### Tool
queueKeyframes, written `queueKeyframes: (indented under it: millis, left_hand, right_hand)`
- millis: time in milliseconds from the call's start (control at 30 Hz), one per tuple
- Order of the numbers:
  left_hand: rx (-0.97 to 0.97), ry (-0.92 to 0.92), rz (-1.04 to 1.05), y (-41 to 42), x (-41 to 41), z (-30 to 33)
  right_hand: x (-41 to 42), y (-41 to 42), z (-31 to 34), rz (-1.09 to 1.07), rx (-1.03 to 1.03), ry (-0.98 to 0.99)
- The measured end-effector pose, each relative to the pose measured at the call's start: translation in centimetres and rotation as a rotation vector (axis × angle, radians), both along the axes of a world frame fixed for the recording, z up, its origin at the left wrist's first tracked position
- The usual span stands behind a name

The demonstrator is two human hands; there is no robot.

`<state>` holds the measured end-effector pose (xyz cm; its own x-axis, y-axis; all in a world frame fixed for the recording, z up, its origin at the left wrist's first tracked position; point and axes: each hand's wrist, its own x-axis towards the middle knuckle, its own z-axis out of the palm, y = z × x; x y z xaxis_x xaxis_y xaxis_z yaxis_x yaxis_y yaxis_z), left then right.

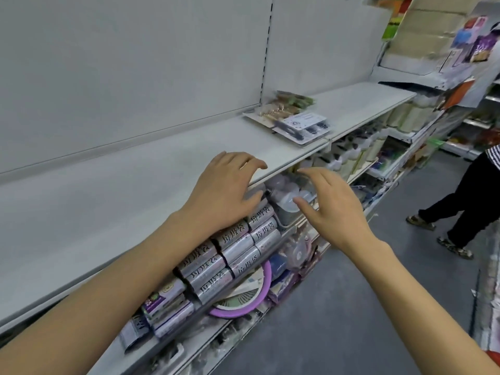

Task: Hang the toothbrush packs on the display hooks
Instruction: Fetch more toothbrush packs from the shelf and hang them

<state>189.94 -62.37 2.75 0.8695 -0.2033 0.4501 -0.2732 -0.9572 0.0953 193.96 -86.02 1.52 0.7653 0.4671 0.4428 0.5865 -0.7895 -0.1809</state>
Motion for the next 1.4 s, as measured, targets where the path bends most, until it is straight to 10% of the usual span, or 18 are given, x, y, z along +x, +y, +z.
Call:
queueKeyframes:
  millis: [600,1233,1400]
  left_hand:
    - [-0.521,0.494,0.61,-6.6,22.8,4.9]
    - [-1.602,0.244,0.581,-6.0,27.2,4.4]
    - [-1.622,0.078,0.625,-4.8,24.6,4.9]
  right_hand:
    - [33.7,-3.9,5.8,0.248,0.145,0.071]
    - [45.0,2.3,3.0,0.361,0.182,-0.107]
    - [43.1,2.8,4.9,0.434,0.263,-0.146]
